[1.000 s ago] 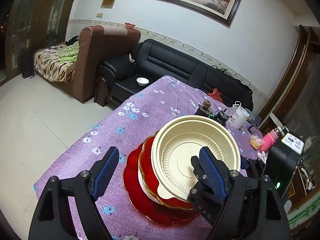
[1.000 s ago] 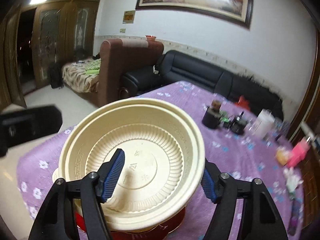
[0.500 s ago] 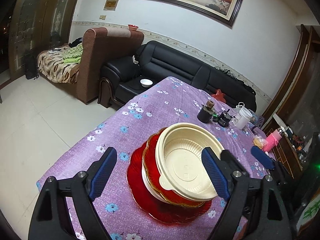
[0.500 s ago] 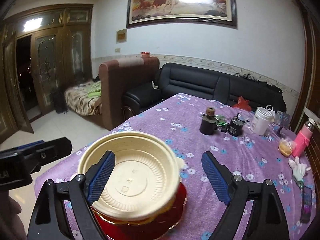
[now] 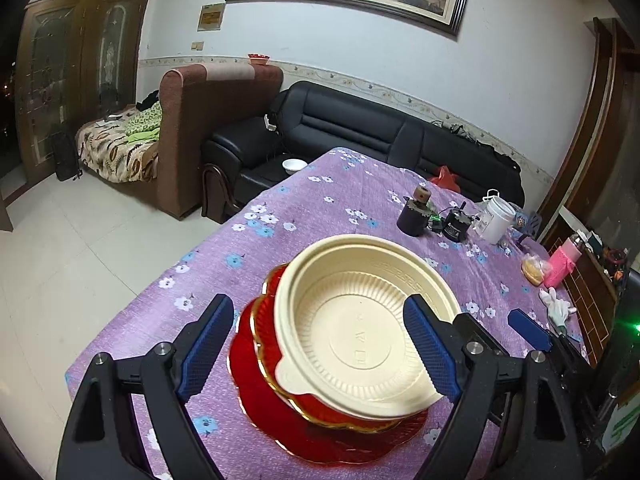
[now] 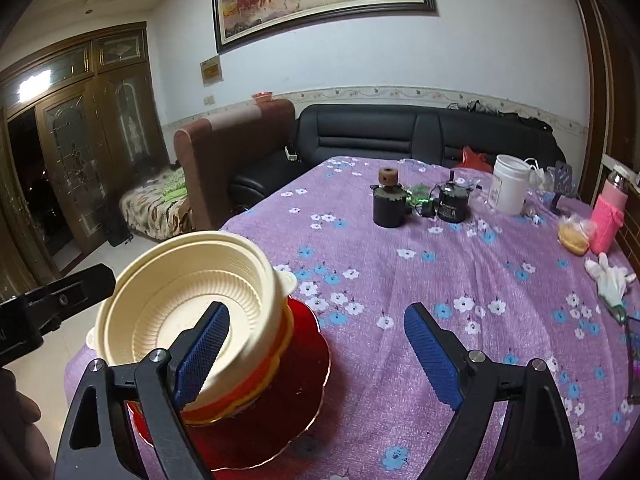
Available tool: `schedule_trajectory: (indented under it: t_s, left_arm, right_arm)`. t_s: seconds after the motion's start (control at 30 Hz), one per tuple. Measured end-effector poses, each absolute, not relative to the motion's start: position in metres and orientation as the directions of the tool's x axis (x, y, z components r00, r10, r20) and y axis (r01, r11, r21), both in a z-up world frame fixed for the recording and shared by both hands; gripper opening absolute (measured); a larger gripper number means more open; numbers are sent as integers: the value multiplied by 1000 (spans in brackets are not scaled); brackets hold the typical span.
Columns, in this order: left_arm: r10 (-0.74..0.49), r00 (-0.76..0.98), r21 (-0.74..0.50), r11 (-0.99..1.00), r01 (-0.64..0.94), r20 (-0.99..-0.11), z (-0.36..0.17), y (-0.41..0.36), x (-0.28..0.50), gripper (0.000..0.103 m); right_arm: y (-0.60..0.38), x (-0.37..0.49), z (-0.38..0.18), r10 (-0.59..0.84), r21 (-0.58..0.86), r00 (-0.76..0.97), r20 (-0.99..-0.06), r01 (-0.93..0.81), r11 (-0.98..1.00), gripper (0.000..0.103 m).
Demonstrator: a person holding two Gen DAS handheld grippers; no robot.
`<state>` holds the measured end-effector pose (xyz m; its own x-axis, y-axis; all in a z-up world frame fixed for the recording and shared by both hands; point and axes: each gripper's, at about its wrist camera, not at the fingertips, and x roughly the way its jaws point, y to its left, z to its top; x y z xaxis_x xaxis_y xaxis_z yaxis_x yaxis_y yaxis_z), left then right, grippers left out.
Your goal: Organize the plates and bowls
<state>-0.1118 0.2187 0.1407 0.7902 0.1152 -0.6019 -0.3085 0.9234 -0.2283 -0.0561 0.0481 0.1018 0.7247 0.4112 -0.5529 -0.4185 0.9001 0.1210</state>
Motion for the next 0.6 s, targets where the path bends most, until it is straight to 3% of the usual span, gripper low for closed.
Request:
schedule_trajectory:
  t_s: [0.2,0.43,0.6]
  left_arm:
    - [167,812,-193,927,-323,-559,146,212,-120,86]
    - [306,811,-70,918,-390,-498,153,196,-141,101]
    - [328,805,-8,925,-381,-494,151,181,-147,102]
  right_arm:
    - [39,-63,108,415,137,736,-534,-410,902,92]
    - [37,-83,111,422,150,743,-519,-407,901,92]
    - [36,-99,112,414,138,746,-521,-405,904,92]
